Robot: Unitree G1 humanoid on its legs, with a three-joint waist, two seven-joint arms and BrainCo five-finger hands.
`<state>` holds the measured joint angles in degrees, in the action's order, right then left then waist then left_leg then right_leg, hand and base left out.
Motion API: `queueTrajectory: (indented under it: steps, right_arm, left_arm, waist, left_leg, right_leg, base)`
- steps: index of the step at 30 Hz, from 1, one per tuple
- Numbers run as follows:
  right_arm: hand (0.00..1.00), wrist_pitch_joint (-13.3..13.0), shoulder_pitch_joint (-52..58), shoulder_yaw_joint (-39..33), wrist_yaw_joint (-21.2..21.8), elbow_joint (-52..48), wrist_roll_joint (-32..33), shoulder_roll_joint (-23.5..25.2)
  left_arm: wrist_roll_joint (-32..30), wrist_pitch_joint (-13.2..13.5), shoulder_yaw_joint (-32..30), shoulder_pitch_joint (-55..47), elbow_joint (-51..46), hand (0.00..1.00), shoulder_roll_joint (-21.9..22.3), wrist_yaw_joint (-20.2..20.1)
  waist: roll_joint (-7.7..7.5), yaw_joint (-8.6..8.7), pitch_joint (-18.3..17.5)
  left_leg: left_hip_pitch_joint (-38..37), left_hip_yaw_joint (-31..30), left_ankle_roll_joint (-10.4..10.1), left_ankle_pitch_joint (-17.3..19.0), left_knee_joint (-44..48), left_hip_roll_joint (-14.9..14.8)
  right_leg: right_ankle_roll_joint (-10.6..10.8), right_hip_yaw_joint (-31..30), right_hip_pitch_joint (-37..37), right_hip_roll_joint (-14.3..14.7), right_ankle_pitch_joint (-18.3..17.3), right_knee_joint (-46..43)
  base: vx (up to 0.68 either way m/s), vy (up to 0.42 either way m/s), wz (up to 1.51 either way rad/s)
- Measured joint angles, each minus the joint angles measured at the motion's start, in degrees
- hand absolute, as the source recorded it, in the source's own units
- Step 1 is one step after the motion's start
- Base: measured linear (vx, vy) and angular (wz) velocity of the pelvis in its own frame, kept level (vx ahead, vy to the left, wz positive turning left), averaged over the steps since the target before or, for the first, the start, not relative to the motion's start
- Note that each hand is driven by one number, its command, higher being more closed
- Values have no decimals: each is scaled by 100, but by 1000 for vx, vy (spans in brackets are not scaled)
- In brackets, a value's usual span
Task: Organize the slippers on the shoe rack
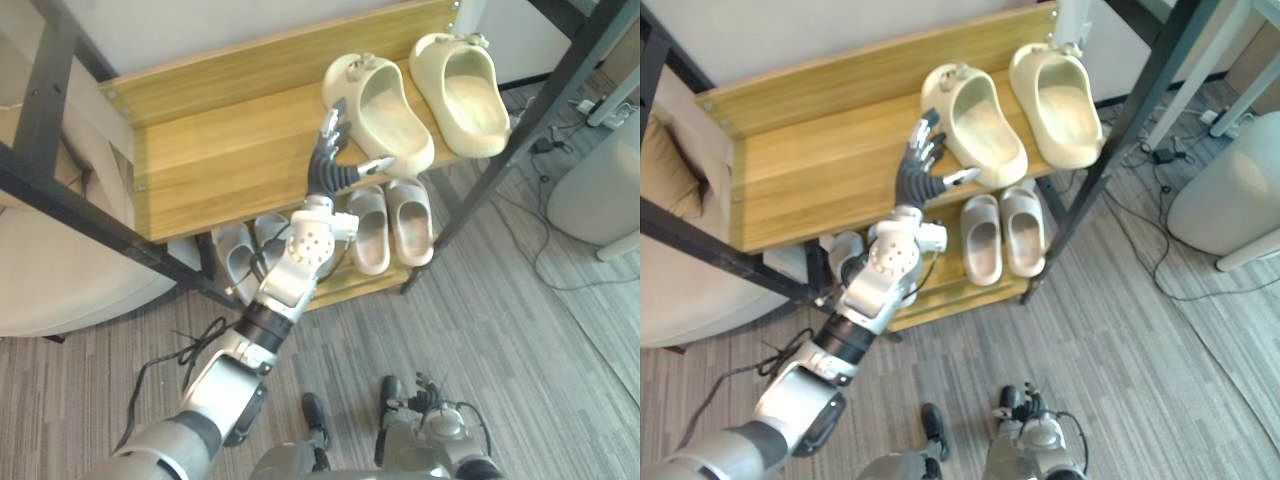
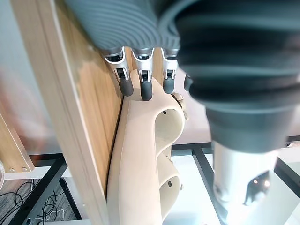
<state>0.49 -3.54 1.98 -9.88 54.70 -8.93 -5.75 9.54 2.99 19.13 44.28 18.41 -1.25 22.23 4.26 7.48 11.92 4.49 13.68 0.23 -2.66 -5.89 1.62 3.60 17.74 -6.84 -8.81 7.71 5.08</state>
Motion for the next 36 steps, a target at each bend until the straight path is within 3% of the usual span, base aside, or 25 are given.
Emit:
queueTrajectory:
  steps: [10,26,36]
  right_arm:
    - [0,-8,0,-173,-15,-7,5,52]
    - [0,-1,-26,-406,-23,-125,8,43]
    - [0,-2,-27,-387,-20,-149,8,4]
  left_arm:
    - [82,-6,-23,240,310,0,18,12]
    - [297,0,-357,611,430,0,-299,6]
    - [170,2,-469,-55,-162,0,-297,4]
  waist:
    - [12,82,6]
    - [169,143,107]
    - [298,123,183]
  left_leg:
    - [-48,121,2,46,0,6]
    - [42,58,29,59,3,52]
    - [-61,-180,53,41,1,39]
  right_leg:
    - [8,-115,-15,2,5,1]
    - [30,-74,-81,-26,21,0]
    - [36,100,129,-26,-18,0]
  base:
    - [20,-2,-6]
    - [33,-5,1]
    - [-2,-8,10]
